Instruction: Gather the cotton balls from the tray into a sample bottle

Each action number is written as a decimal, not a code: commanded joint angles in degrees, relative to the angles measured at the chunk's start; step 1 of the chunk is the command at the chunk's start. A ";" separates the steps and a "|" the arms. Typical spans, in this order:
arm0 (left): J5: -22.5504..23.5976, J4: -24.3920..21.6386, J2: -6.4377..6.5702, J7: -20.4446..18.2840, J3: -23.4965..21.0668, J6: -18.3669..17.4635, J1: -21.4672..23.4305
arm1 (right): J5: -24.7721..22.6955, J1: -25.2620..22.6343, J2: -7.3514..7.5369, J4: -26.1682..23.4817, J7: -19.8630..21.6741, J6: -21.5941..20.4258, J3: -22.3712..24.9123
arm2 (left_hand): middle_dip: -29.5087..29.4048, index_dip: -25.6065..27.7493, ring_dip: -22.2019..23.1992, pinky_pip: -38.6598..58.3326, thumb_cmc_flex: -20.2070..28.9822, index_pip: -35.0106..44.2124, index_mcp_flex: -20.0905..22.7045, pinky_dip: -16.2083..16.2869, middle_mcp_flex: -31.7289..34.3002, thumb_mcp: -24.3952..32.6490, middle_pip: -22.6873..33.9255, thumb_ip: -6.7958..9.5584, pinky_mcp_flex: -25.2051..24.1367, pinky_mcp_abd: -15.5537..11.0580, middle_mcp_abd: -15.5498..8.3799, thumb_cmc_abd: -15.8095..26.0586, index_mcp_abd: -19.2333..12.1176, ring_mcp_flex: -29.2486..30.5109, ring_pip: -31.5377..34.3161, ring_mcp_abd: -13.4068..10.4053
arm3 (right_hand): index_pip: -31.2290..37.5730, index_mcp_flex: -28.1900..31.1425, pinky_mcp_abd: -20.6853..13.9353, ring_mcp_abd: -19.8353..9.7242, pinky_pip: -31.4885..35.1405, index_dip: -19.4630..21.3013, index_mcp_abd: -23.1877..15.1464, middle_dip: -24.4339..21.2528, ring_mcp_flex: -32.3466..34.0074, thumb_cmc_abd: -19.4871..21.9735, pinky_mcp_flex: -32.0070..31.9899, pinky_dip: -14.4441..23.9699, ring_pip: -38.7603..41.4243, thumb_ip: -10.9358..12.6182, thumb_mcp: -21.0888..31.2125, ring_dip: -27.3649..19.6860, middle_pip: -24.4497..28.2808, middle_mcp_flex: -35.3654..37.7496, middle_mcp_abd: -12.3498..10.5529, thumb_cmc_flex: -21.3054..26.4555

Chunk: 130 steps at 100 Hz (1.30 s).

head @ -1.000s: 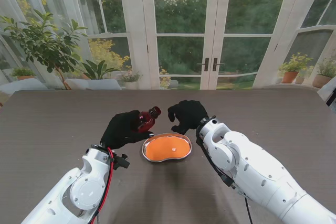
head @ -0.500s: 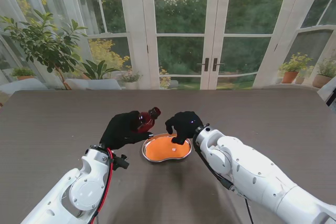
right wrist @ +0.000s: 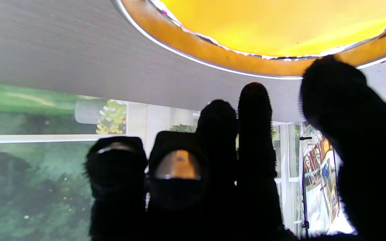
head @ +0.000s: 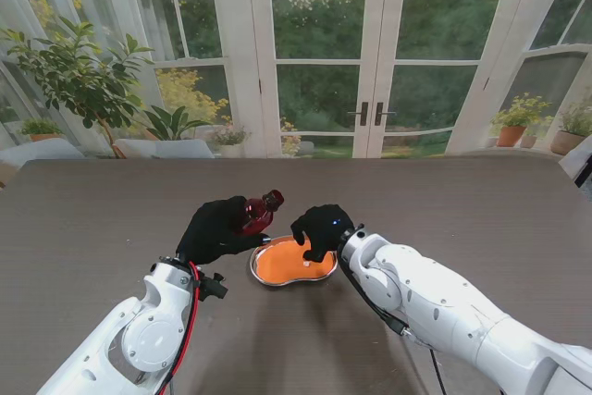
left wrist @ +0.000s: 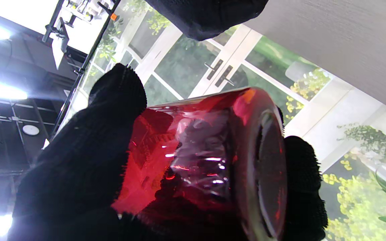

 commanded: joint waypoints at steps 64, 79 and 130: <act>-0.33 -0.63 -0.13 -0.94 -0.02 0.07 0.32 | 1.15 2.44 -2.66 6.24 -1.30 -0.92 -5.74 | 0.17 0.41 -0.15 -0.71 12.65 8.90 9.19 -0.42 3.26 16.10 1.59 1.51 -0.54 -1.99 -5.61 11.19 -14.44 1.67 0.62 -0.02 | 1.62 3.73 1.60 -2.17 3.46 -3.77 0.05 0.66 2.16 -4.04 1.58 0.09 3.07 -3.62 3.16 1.42 1.42 3.29 -1.25 0.37; -0.39 -0.64 -0.14 -0.90 -0.05 0.02 0.33 | 1.47 2.80 -3.19 7.53 -1.83 -1.10 -6.68 | 0.14 0.39 -0.14 -0.70 12.63 8.88 9.22 -0.40 3.21 16.12 1.57 1.51 -0.54 -1.93 -5.46 11.25 -14.51 1.74 0.67 -0.01 | 2.03 4.08 1.72 -2.14 3.52 -4.12 0.28 0.67 2.17 -4.30 1.74 0.07 3.30 -4.06 3.19 1.53 1.46 3.65 -1.29 0.52; -0.50 -0.70 -0.15 -0.94 -0.02 0.10 0.38 | 2.70 3.90 -4.77 11.35 -2.66 -1.59 -9.29 | 0.11 0.41 -0.16 -0.76 12.65 8.84 9.17 -0.37 3.21 16.12 1.60 1.47 -0.60 -1.93 -5.48 11.22 -14.36 1.74 0.69 0.03 | 4.02 4.17 1.87 -2.12 3.58 -6.06 0.15 0.83 2.16 -4.21 1.92 -0.04 3.90 -5.98 3.05 1.82 1.46 4.27 -1.36 1.82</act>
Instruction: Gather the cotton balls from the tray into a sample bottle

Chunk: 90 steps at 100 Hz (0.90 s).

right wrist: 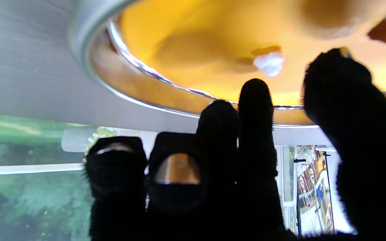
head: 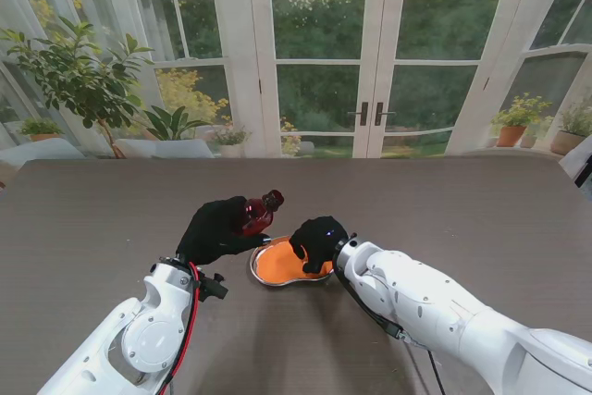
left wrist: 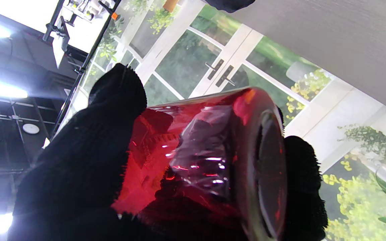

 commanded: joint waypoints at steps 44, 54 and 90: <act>-0.28 -0.66 -0.13 -1.18 -0.11 0.26 0.35 | 0.69 -0.11 -0.37 0.66 1.78 -0.29 -0.36 | 0.10 0.41 -0.16 -0.75 12.69 8.83 9.16 -0.31 3.17 16.14 1.57 1.44 -0.60 -1.80 -5.33 11.25 -14.20 1.69 0.69 0.23 | 8.96 -0.06 2.02 -1.68 3.89 -7.05 -0.78 1.00 2.12 -0.12 1.22 0.06 3.79 -3.81 2.19 1.26 1.42 3.75 -0.96 4.64; -0.27 -0.71 -0.12 -1.22 -0.14 0.31 0.40 | 0.75 -0.21 -0.36 0.63 1.81 -0.46 -0.30 | 0.09 0.40 -0.16 -0.75 12.67 8.83 9.13 -0.30 3.14 16.10 1.56 1.41 -0.60 -1.77 -5.25 11.24 -14.14 1.71 0.71 0.20 | 9.75 0.16 2.05 -1.40 3.91 -7.25 -1.03 0.95 2.11 1.18 1.20 0.07 3.88 -3.62 2.19 1.29 1.45 4.18 -1.00 4.90; -0.33 -0.78 -0.12 -1.22 -0.25 0.32 0.49 | 0.93 -0.10 -0.73 1.37 1.16 -1.15 -0.55 | 0.05 0.38 -0.17 -0.80 12.74 8.79 9.11 -0.28 3.07 16.08 1.54 1.42 -0.72 -1.74 -5.27 11.31 -14.07 1.58 0.67 0.35 | 12.76 3.68 1.82 -1.05 4.18 -7.58 -0.89 0.17 2.09 3.71 1.74 0.09 4.31 -2.45 2.55 1.52 0.89 6.09 -1.35 6.62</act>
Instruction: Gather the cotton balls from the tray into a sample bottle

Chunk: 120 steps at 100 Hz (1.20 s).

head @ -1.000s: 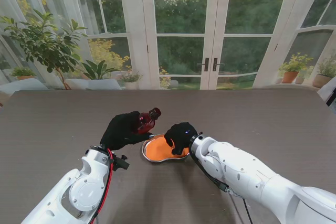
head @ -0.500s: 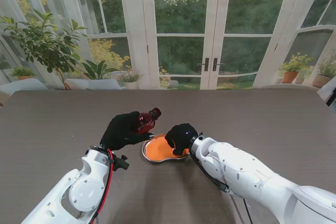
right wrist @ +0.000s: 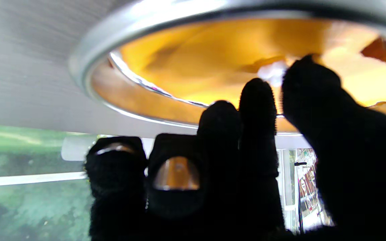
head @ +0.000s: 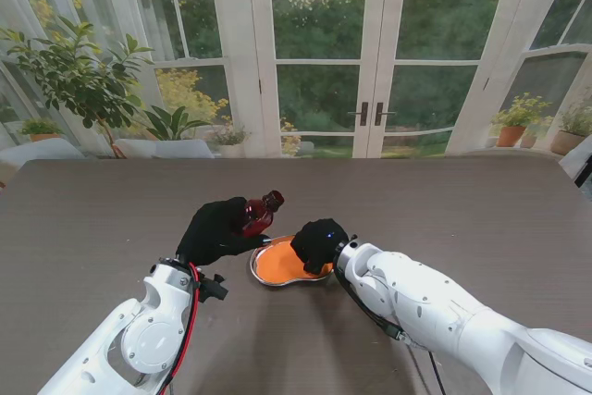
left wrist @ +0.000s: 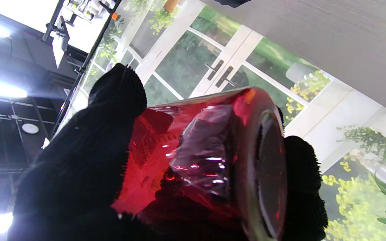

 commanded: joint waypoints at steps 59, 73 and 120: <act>-0.37 -0.41 -0.14 -1.10 -0.08 0.27 0.16 | 1.19 -1.11 0.44 -3.21 2.81 -0.12 3.44 | -0.02 0.38 -0.16 -0.81 12.79 8.70 9.00 -0.20 2.95 15.91 1.48 1.40 -0.75 -1.54 -4.94 11.35 -13.90 1.52 0.68 0.42 | 4.08 2.74 0.40 -2.58 3.97 0.55 1.53 0.34 2.14 1.73 2.29 -0.22 3.23 0.05 3.77 1.17 1.27 3.59 -0.46 3.01; -0.39 -0.37 -0.14 -1.10 -0.08 0.26 0.15 | 1.79 -1.25 0.48 -3.56 3.61 0.16 4.00 | -0.01 0.41 -0.17 -0.84 12.78 8.71 9.01 -0.19 3.00 15.88 1.52 1.40 -0.76 -1.57 -5.17 11.38 -13.88 1.55 0.68 0.47 | 4.10 2.55 0.40 -2.58 3.97 1.01 1.79 0.49 2.14 2.11 2.29 -0.23 3.21 0.16 3.74 1.20 1.52 3.43 -0.45 2.98; -0.84 -0.28 -0.16 -1.37 0.10 0.46 0.01 | 6.31 -2.61 0.91 -6.21 9.47 1.82 7.70 | -0.09 0.42 -0.16 -0.89 12.92 8.63 8.99 -0.13 2.90 15.75 1.52 1.42 -0.90 -1.55 -4.73 11.51 -13.68 1.40 0.67 0.63 | 4.37 2.02 0.58 -1.97 3.93 2.68 3.36 0.34 2.12 3.27 2.13 -0.22 3.17 0.51 3.33 1.22 2.21 3.15 0.27 3.11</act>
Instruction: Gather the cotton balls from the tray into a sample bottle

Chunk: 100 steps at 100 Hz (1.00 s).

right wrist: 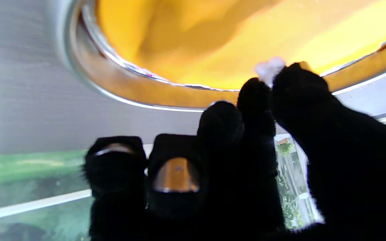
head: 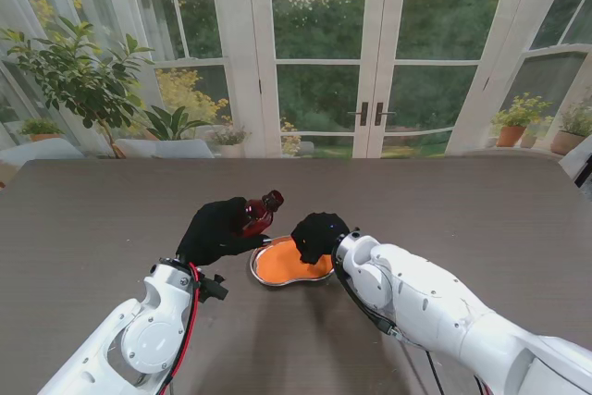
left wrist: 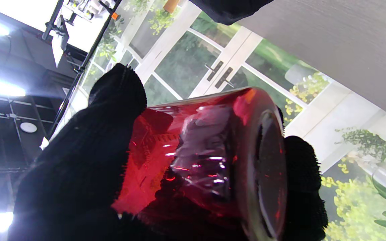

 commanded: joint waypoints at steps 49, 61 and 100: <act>-0.48 0.07 -0.17 -1.28 0.15 0.51 -0.15 | 0.82 -1.41 1.52 -4.64 4.21 2.70 3.56 | -0.12 0.45 -0.15 -0.92 12.96 8.59 8.96 -0.09 2.87 15.64 1.53 1.42 -0.92 -1.59 -4.23 11.55 -13.65 1.45 0.75 0.65 | 2.13 0.58 0.80 -1.98 3.80 1.90 2.37 0.35 2.04 1.03 1.22 -0.10 2.87 0.73 2.74 1.07 2.37 2.49 0.43 1.10; -0.72 0.65 -0.19 -1.41 0.42 0.73 -0.49 | -0.04 -3.11 2.89 -8.91 5.12 4.29 7.17 | -0.14 0.42 -0.17 -0.90 12.96 8.57 8.97 -0.07 2.87 15.67 1.52 1.43 -0.91 -1.50 -4.35 11.52 -13.62 1.39 0.71 0.56 | 2.09 0.59 0.80 -1.94 3.78 1.95 2.37 0.33 2.04 1.14 1.23 -0.07 2.87 0.77 2.65 1.07 2.39 2.49 0.61 1.12; -1.72 2.65 -0.48 -1.28 1.85 1.83 -2.10 | -3.72 -10.34 6.22 -25.99 8.14 9.41 21.02 | -0.12 0.42 -0.18 -0.90 12.95 8.58 9.05 -0.06 2.88 15.70 1.52 1.46 -0.89 -1.57 -4.91 11.51 -13.76 1.44 0.73 0.50 | 2.08 0.37 1.03 -1.54 3.79 2.27 2.98 0.33 2.03 1.70 1.01 0.09 2.85 1.03 2.11 1.02 2.37 2.34 0.81 1.44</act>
